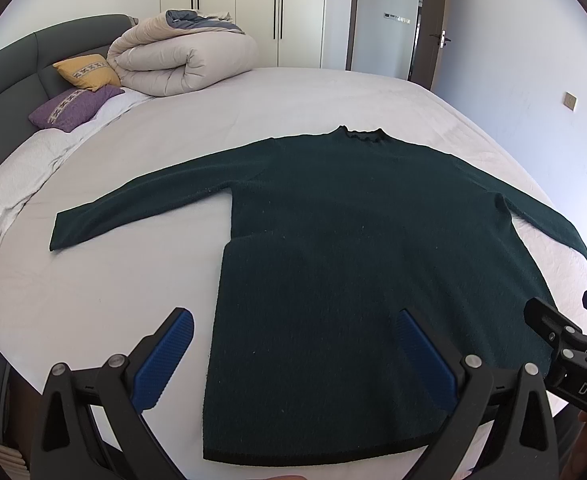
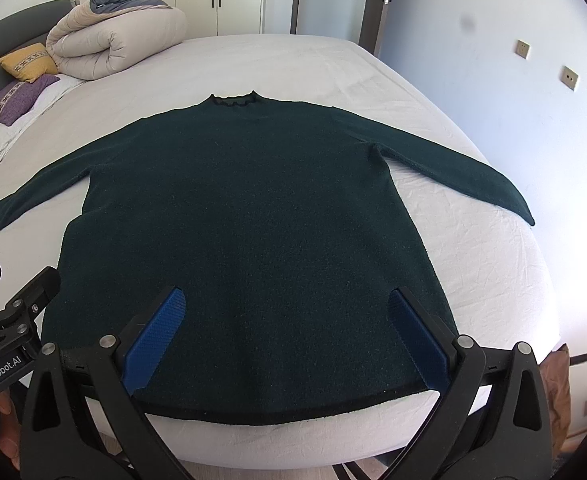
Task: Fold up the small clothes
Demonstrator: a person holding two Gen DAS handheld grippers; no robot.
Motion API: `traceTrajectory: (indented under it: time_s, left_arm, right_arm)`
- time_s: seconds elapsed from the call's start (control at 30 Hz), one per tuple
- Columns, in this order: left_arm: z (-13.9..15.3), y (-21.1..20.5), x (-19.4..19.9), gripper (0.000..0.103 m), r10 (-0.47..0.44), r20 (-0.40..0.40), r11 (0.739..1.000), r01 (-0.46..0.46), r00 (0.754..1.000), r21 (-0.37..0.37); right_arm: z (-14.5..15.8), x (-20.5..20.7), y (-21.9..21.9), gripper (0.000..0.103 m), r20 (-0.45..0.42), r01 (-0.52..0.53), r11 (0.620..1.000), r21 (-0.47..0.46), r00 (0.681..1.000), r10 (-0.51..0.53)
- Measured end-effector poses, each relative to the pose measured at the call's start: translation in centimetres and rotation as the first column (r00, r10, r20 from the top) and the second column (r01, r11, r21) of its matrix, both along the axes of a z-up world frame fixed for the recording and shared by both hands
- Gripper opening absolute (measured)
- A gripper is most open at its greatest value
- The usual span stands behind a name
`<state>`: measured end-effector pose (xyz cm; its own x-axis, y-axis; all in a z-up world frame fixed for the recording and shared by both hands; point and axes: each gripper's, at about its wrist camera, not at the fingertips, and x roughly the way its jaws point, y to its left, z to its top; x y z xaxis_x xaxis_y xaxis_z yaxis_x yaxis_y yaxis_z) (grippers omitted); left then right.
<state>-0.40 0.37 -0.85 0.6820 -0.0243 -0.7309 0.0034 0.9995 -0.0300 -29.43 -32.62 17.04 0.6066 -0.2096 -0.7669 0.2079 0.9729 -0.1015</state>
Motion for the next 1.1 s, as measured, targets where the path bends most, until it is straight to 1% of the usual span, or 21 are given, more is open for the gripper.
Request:
traceTrajectory:
  time_s: [1.1]
  left_arm:
    - [-0.33,0.19,-0.23,0.103,0.001,-0.003,1.000,-0.001,1.000,-0.005]
  right_arm:
    - [-0.27,0.02,0.07,0.103,-0.004,0.000,1.000,0.000,1.000,0.000]
